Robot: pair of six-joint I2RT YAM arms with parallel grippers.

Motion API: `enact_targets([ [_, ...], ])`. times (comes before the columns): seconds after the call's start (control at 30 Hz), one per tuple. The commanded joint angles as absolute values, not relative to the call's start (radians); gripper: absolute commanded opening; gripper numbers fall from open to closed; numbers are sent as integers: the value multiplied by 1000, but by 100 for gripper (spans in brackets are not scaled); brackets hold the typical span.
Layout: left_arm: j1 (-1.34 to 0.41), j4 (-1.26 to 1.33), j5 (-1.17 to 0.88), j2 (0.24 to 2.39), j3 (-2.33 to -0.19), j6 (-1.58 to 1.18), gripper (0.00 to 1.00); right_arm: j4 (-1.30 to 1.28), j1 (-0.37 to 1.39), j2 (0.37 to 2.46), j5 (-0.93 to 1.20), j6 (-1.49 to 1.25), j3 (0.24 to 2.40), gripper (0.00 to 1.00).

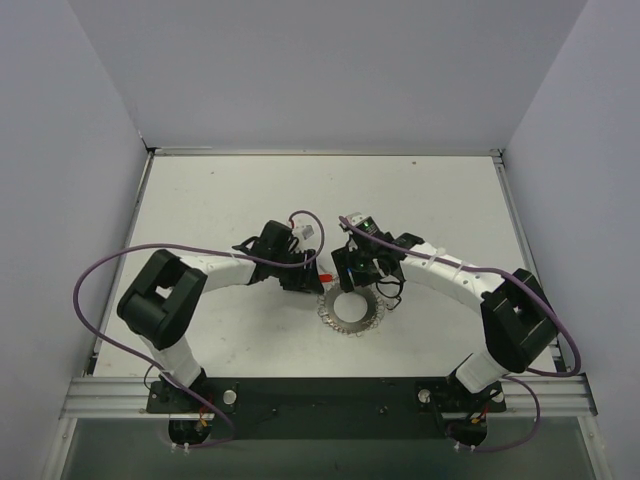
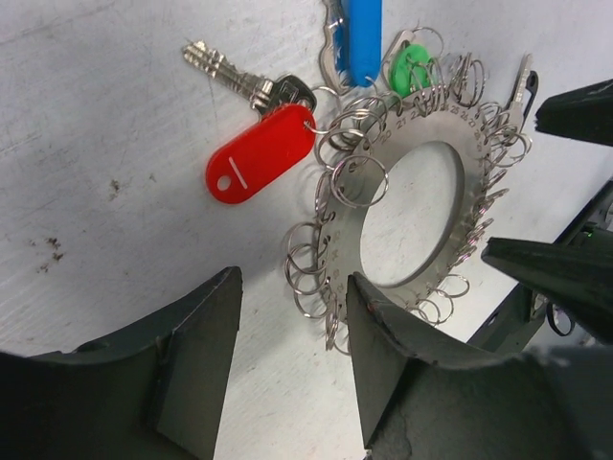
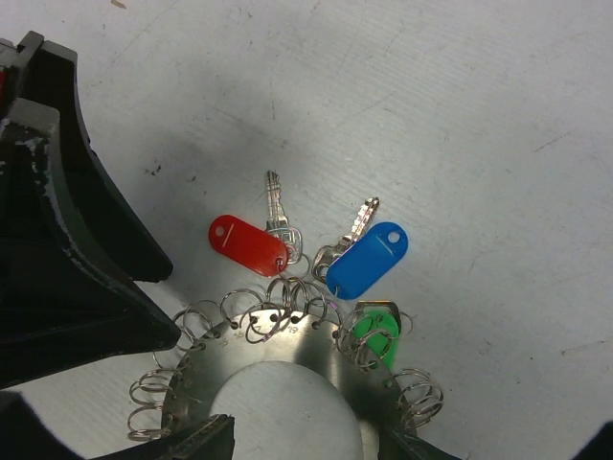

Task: Put the keys on the keyring

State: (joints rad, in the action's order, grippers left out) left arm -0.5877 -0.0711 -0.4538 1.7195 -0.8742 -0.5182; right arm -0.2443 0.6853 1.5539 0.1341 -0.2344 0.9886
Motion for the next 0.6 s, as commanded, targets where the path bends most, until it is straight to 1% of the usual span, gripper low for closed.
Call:
enact_targets([
  [0.0, -592, 24, -463, 1775, -908, -531, 57, -264, 693, 1525, 100, -245, 994, 60],
  [0.47, -592, 74, -482, 1884, -962, -523, 42, -273, 695, 1505, 61, -248, 991, 60],
  [0.57, -592, 80, -500, 1894, -966, -525, 35, -275, 693, 1500, 55, -249, 988, 60],
])
